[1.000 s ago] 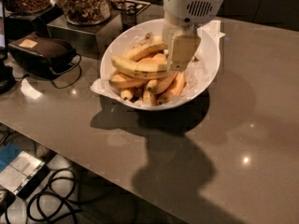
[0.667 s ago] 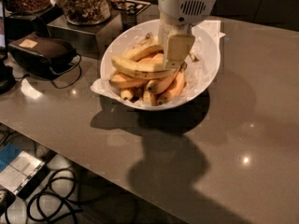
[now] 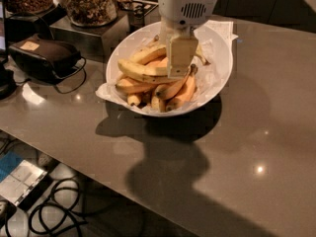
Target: Pick banana from white bowl
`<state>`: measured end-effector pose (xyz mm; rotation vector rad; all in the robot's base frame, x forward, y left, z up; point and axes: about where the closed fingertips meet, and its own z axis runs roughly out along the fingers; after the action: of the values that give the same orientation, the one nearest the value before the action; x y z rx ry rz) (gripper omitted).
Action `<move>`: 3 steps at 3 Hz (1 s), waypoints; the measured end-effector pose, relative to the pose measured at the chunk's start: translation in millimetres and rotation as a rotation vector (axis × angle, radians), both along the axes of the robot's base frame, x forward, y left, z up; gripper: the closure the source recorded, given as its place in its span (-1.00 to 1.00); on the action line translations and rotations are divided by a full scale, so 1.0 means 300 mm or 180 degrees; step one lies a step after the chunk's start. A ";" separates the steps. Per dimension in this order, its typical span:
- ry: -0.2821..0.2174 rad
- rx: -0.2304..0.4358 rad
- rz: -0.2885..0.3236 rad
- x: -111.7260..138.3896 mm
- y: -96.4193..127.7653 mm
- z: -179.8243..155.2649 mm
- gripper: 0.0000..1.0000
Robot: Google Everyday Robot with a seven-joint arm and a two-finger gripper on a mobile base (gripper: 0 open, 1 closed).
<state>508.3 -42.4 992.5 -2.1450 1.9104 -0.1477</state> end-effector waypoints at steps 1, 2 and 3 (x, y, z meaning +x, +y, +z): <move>0.0077 -0.0051 0.0041 0.012 0.017 -0.045 -0.16; 0.0128 -0.0092 0.0051 0.025 0.020 -0.077 -0.14; 0.0139 -0.0109 0.0059 0.031 0.021 -0.086 -0.16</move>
Offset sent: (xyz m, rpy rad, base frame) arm -0.0012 -0.0050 -0.0372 -0.0853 0.1156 0.0141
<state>517.7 -36.3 966.7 -2.2047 1.9247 -0.1319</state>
